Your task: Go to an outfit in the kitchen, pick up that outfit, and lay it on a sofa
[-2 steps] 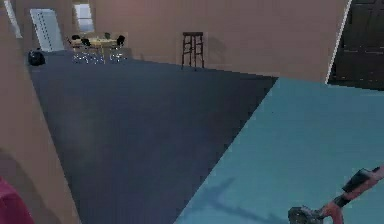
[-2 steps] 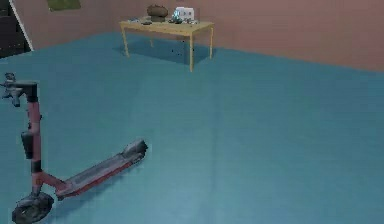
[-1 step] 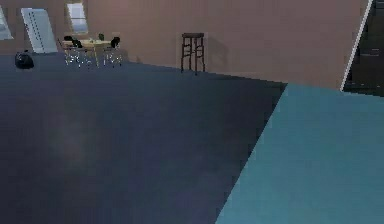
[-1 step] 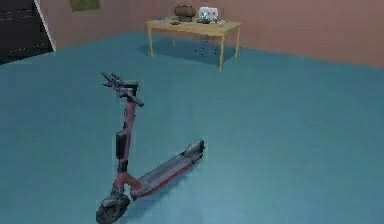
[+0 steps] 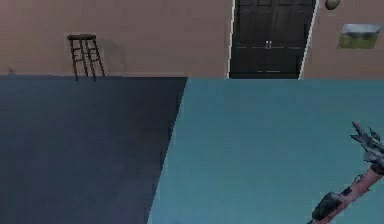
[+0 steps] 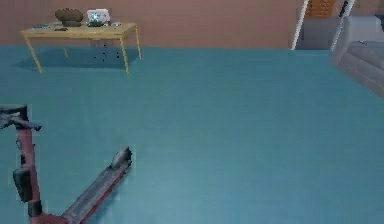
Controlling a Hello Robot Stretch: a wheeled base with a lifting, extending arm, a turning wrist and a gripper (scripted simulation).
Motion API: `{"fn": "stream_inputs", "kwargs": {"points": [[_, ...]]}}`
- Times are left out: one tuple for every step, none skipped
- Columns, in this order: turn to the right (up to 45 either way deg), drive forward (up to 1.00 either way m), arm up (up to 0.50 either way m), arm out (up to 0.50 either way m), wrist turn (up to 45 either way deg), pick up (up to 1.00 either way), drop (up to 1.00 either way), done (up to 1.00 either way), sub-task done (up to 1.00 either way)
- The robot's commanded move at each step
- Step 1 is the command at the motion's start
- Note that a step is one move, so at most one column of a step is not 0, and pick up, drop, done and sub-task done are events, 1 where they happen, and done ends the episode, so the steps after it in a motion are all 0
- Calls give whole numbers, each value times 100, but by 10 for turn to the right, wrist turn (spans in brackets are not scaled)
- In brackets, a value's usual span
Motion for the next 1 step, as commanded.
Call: {"fn": "stream_inputs", "kwargs": {"points": [[0,30,0,0,0,0,0,0,0]]}}
